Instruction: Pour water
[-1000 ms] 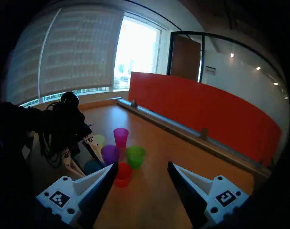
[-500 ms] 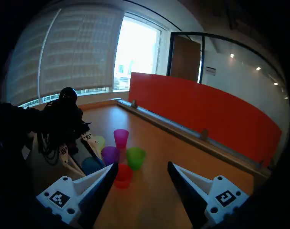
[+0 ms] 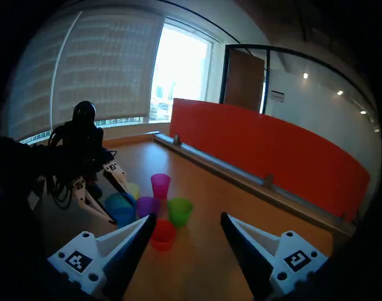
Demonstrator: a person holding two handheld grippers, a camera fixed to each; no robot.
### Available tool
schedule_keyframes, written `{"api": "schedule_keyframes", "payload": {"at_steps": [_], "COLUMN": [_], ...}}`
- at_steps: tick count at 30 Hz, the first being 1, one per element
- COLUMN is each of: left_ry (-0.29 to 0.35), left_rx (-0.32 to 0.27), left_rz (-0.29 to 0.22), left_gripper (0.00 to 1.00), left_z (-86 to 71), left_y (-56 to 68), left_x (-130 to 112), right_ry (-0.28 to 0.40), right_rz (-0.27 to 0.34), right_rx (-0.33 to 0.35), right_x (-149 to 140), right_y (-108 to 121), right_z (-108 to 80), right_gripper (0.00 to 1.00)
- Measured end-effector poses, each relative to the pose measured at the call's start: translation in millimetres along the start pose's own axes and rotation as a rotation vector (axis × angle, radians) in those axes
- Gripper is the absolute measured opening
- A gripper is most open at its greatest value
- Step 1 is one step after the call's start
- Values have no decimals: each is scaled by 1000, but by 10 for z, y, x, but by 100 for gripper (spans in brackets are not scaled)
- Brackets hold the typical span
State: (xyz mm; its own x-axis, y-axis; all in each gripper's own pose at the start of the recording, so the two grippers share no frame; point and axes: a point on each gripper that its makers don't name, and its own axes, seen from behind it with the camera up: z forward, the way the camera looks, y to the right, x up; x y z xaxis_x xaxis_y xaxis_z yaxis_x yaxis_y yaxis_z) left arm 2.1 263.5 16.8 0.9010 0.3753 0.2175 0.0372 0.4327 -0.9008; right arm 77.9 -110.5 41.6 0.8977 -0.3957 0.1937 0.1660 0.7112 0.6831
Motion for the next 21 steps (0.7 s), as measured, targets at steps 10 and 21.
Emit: {"api": "schedule_keyframes", "payload": {"at_steps": [10,21], "left_ry": [108,185], "left_rx": [52,103], "left_rz": [4,38], "left_gripper": [86,86], "left_z": [-308,-606], "left_y": [-98,-99], "left_x": [412,719], "right_ry": [16,34], "right_rz": [-6,-13], "right_rx": [4,6], "right_x": [72,163], "right_y": [-80,-168], "right_z": [-14,-31], "right_gripper": [100,100]}}
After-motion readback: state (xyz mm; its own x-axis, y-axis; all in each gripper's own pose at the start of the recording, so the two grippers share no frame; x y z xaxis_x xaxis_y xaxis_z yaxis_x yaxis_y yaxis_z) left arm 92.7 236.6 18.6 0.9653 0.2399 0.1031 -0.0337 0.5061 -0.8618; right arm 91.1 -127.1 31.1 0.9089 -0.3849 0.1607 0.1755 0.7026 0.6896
